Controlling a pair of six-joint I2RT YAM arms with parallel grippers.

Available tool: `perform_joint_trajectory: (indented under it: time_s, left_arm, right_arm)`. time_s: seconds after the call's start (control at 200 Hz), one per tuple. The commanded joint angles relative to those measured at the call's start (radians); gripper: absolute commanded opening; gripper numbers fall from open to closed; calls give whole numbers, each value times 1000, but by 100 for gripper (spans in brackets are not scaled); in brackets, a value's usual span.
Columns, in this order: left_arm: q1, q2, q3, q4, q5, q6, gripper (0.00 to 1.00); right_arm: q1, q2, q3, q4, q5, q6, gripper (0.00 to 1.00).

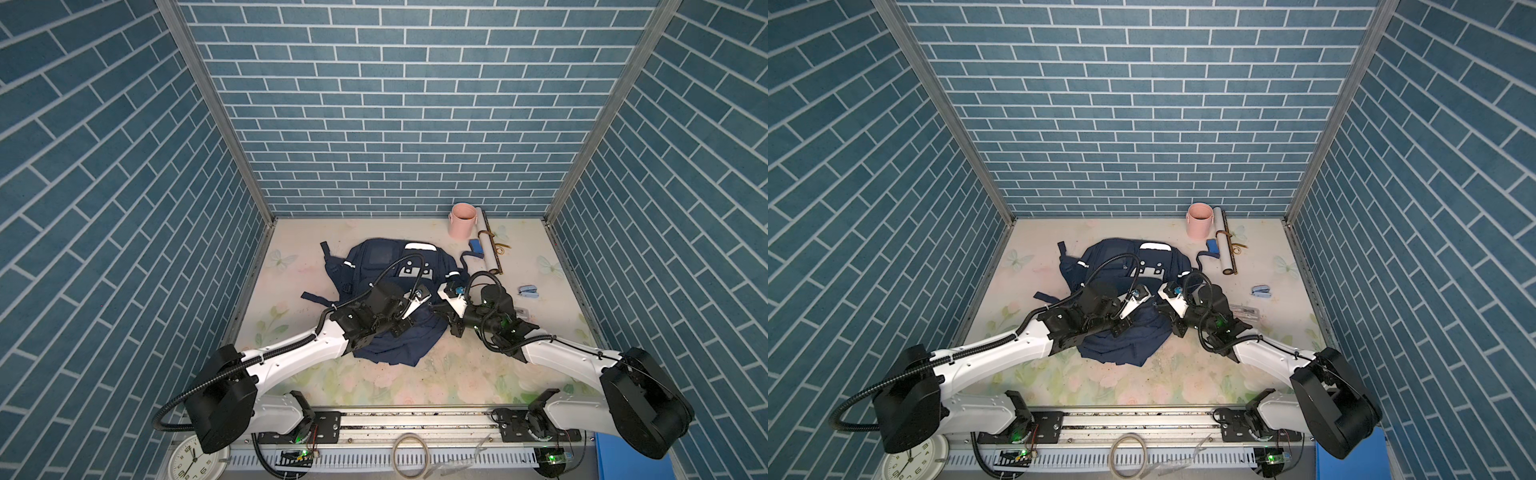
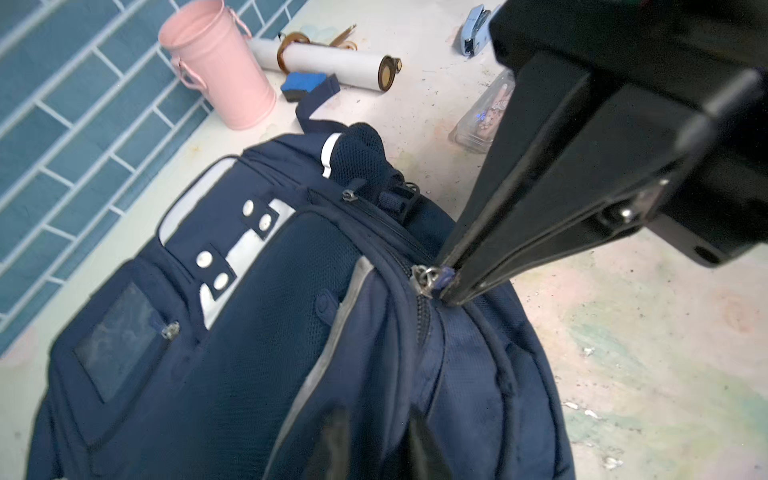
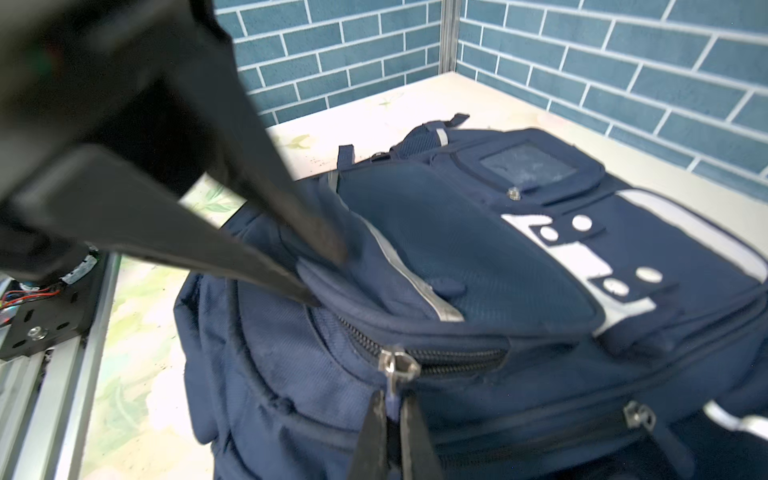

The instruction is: Pack the student bag

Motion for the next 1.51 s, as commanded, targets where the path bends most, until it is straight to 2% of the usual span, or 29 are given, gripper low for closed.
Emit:
perform_joint_trajectory:
  time_s: [0.0, 0.125, 0.215, 0.4, 0.545, 0.635, 0.735, 0.895, 1.075, 1.2, 1.24, 1.275, 1.295, 1.325, 1.345, 1.44, 1.5]
  left_arm:
    - [31, -77, -45, -9, -6, 118, 60]
    - [121, -128, -100, -85, 36, 195, 64]
    - [149, -133, -125, -110, 36, 251, 65]
    - [156, -95, -144, -103, 34, 286, 64]
    - [157, -82, -143, -99, 28, 264, 64]
    - [157, -130, -144, -116, 30, 247, 65]
    - [158, -214, -182, -140, 21, 298, 67]
    - [158, -290, -256, -156, -83, 333, 72]
    - [159, -226, -265, -40, -158, 320, 74]
    - [170, -142, -250, 42, -136, 323, 72]
    - [183, -120, -250, 68, -120, 318, 69]
    - [194, -102, -243, 78, -97, 305, 60]
    - [201, -93, -234, 74, -78, 296, 43]
    - [204, -82, -216, 62, -62, 274, 11]
    - [205, -80, -203, 46, -47, 258, 0]
    - [199, -100, -158, -24, 81, 183, 0]
    - [187, -125, -148, -30, 93, 86, 0]
  right_arm:
    - [-21, -32, -8, 24, -30, 35, 0]
    - [-27, -52, -17, 13, -35, 33, 0]
    - [-28, -60, -23, 4, -35, 38, 0]
    - [-27, -65, -6, -45, -44, 35, 0]
    - [-27, -59, 8, -71, -23, 48, 0]
    - [-27, -53, 19, -92, -11, 48, 0]
    - [-28, -48, 30, -103, -9, 47, 0]
    - [-27, -47, 38, -98, -12, 47, 0]
    - [-27, -36, 49, -96, -32, 49, 0]
    - [-27, -35, 46, -89, -27, 57, 0]
    - [-27, -34, 46, -81, -28, 59, 0]
    - [-27, -29, 51, -80, -23, 59, 0]
    - [-26, -25, 54, -84, -17, 61, 0]
    - [-27, -20, 65, -94, -2, 62, 0]
    - [-27, -14, 74, -105, 9, 60, 0]
    - [-29, 19, 127, -151, 121, 93, 0]
    - [-30, 58, 182, -187, 144, 86, 0]
